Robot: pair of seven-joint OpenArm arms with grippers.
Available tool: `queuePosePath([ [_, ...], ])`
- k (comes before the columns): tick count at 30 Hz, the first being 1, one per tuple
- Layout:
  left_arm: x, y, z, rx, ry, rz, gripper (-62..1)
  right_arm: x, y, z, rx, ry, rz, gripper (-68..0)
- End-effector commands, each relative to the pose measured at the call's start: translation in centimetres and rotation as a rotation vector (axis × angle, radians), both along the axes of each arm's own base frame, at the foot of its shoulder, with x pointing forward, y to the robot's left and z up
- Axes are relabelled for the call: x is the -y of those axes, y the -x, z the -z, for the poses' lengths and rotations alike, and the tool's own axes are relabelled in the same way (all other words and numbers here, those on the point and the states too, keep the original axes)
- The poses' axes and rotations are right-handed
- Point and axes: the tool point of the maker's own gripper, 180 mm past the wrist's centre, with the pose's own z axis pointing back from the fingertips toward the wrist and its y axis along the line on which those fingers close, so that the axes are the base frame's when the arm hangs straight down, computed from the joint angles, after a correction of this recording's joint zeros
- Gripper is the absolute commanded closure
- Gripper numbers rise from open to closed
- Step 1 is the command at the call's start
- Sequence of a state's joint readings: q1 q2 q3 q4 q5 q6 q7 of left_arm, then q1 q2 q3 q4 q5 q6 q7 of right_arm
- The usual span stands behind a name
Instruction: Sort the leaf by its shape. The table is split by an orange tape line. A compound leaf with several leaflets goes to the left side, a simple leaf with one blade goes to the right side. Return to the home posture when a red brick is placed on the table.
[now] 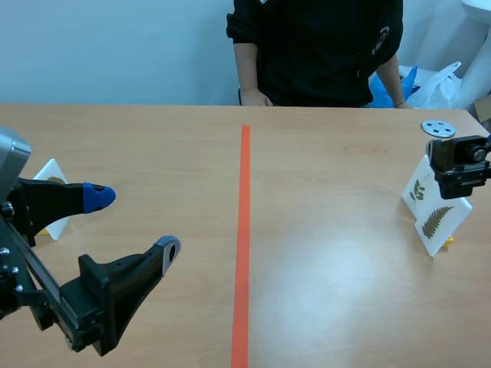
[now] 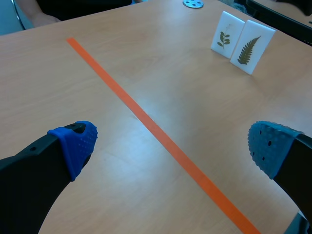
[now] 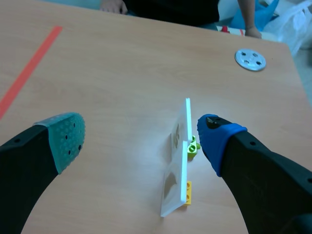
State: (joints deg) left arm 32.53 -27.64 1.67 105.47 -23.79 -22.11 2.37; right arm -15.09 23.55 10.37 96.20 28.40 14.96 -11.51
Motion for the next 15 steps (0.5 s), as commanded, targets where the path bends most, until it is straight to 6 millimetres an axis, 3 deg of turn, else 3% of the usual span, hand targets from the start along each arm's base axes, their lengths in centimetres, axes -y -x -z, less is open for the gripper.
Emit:
queuePosePath([
  [1, -0.2, -0.3, -0.6, 0.021, 0.012, -0.010, -62.3, -0.2, 0.6, -0.5, 0.009, -0.009, -0.023, -50.5],
  [8, -0.2, -0.2, -0.2, 0.002, -0.005, -0.006, -62.3, -3.8, 4.9, 1.0, -0.067, -0.086, -0.155, -67.9],
  [15, -0.2, -0.2, -0.2, 0.003, -0.004, -0.007, -62.3, -6.4, 7.6, 1.0, -0.120, -0.097, -0.242, -67.9],
])
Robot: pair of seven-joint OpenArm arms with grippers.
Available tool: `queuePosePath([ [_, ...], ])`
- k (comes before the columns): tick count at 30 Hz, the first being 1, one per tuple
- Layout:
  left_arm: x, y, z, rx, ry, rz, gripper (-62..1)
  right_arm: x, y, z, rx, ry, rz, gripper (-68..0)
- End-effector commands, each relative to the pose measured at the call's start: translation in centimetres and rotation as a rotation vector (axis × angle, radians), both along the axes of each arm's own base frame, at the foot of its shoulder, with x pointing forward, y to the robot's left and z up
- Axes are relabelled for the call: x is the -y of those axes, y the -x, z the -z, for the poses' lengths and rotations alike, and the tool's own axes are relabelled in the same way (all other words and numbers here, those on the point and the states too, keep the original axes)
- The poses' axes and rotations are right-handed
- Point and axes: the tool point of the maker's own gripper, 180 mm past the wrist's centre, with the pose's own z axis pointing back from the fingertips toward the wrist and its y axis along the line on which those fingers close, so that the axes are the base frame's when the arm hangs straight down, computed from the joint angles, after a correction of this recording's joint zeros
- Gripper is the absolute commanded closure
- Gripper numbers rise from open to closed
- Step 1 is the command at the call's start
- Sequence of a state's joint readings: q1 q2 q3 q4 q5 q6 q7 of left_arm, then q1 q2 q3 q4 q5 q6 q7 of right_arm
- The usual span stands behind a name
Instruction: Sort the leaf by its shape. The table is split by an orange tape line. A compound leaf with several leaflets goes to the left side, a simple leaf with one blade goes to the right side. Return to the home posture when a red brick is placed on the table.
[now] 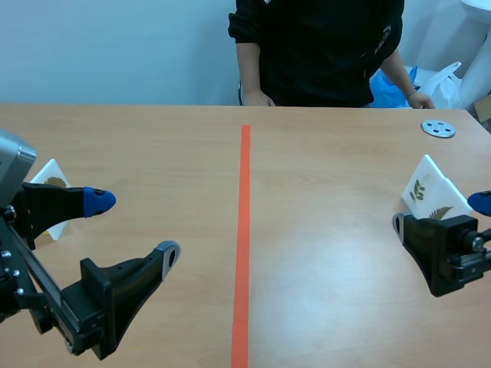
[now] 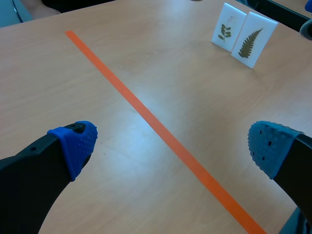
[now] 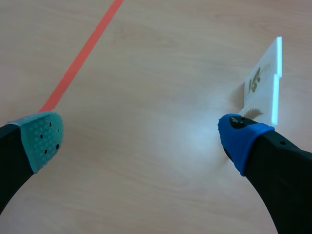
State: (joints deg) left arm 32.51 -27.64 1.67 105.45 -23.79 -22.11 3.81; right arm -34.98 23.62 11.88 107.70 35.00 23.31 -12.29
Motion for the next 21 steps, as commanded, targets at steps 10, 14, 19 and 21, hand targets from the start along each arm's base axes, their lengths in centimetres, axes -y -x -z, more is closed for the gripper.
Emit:
queuePosePath([
  [10, -0.2, -0.3, -0.6, 0.021, 0.016, -0.009, -62.3, -2.4, 0.4, -2.7, 0.069, -0.048, -0.039, -67.9],
  [14, -0.2, -0.3, -0.7, 0.022, 0.016, -0.009, -62.3, -2.5, 0.4, -2.7, 0.070, -0.053, -0.036, -67.9],
  [19, -0.2, -0.3, -0.7, 0.022, 0.016, -0.009, -62.3, -2.5, 0.4, -2.8, 0.078, -0.056, -0.036, -67.9],
  [21, -0.2, -0.3, -0.7, 0.022, 0.016, -0.009, -62.3, -2.5, 0.3, -2.9, 0.082, -0.058, -0.036, -67.9],
])
